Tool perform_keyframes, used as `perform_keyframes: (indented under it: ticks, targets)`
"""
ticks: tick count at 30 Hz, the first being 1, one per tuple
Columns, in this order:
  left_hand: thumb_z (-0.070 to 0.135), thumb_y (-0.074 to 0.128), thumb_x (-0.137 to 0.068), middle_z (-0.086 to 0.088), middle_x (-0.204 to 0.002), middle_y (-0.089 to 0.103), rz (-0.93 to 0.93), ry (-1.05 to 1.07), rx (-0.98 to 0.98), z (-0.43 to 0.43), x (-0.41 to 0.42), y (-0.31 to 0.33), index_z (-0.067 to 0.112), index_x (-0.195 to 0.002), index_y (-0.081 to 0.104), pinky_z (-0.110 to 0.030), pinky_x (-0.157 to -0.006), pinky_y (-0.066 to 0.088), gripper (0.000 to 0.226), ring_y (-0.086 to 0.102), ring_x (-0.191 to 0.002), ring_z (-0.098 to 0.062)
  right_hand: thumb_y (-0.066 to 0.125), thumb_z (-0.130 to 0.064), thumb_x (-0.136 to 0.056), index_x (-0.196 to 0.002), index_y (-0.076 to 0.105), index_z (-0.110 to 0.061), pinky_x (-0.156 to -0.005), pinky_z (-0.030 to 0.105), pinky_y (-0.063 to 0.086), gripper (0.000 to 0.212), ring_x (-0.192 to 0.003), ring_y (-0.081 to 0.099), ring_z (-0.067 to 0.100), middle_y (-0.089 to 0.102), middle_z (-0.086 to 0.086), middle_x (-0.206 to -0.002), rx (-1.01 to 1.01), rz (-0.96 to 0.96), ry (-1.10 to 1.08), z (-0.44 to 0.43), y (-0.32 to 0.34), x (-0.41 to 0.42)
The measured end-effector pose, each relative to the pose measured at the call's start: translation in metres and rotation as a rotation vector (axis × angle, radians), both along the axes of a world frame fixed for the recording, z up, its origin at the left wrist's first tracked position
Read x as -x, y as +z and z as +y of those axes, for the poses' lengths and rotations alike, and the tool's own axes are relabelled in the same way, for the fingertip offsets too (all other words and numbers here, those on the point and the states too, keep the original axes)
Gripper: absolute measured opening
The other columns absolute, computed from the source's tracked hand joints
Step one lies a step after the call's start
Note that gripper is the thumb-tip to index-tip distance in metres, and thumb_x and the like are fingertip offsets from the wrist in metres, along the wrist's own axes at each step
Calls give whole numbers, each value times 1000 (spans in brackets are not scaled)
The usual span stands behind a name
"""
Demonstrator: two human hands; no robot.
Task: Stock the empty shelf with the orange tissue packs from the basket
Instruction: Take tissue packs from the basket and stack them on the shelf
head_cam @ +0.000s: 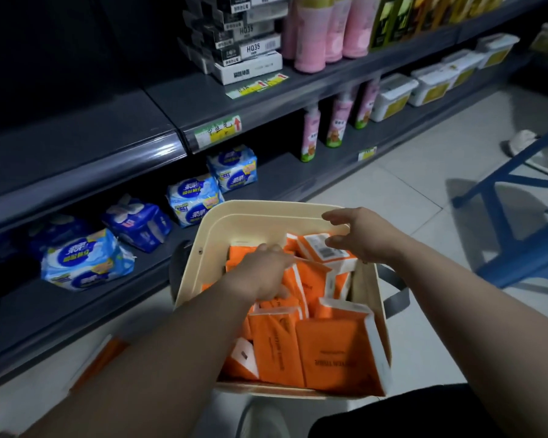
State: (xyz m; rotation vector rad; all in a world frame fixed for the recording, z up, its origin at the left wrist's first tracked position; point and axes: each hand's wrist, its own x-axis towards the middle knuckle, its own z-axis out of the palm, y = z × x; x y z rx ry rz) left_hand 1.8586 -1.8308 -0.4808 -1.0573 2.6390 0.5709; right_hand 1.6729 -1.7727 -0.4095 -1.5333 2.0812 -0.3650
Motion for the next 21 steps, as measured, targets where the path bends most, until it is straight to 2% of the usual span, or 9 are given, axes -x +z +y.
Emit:
perform_keyframes:
  ticks: [3,5,7,11,13,16,19,21]
  targets:
    - [38,75,-73,-5,-116,50,29,8,6,-4,-7,9,21,-115,57,-37,-94,42,49,40,-114,-26,67,-20,-86,-135,50,-24,-86,24,43,52,-116,55,21,54,0,-135,-24,2,7,-1,-5,-1]
    - [37,75,-73,-5,-116,50,150,80,9,-9,-14,22,18,-114,58,-36,-97,40,48,40,-114,-25,67,-19,-86,-135,50,-22,-86,24,42,52,-116,55,21,55,1,-134,-41,-5,7,0,-7,-2]
    - [33,77,-74,-6,-110,52,331,188,8,-16,-24,37,13,-109,59,-34,-94,39,44,46,-110,-25,68,-20,-85,-135,50,-21,-88,24,43,53,-115,56,21,55,2,-134,-58,-4,14,1,-8,-4]
    - [29,77,-75,5,-81,57,552,414,21,-24,-60,57,15,-92,56,-27,-65,42,30,55,-78,-16,66,-24,-86,-135,50,-19,-88,27,47,52,-113,58,22,57,3,-132,-106,-8,32,4,-14,-10]
    - [34,75,-75,9,-76,56,589,512,70,-24,-80,60,20,-89,54,-27,-60,40,29,54,-71,-10,66,-27,-85,-134,51,-19,-87,30,51,52,-111,59,22,58,4,-130,-140,-16,47,6,-18,-15]
    - [40,74,-75,1,-76,59,626,655,181,-21,-106,60,16,-85,52,-35,-63,44,34,55,-71,-17,69,-32,-82,-133,52,-21,-86,30,50,54,-106,60,20,60,4,-127,-219,40,98,6,-29,-22]
    - [43,74,-74,-2,-78,62,666,752,155,-18,-123,57,17,-85,52,-41,-70,50,36,60,-76,-21,68,-35,-82,-132,52,-25,-74,26,47,54,-92,59,18,63,3,-117,-288,116,146,6,-39,-32]
    - [43,74,-74,0,-79,63,663,764,139,-17,-129,55,19,-85,52,-44,-72,52,34,61,-77,-21,65,-31,-84,-131,53,-25,-73,26,48,48,-94,60,20,62,5,-115,-286,202,190,5,-45,-39]
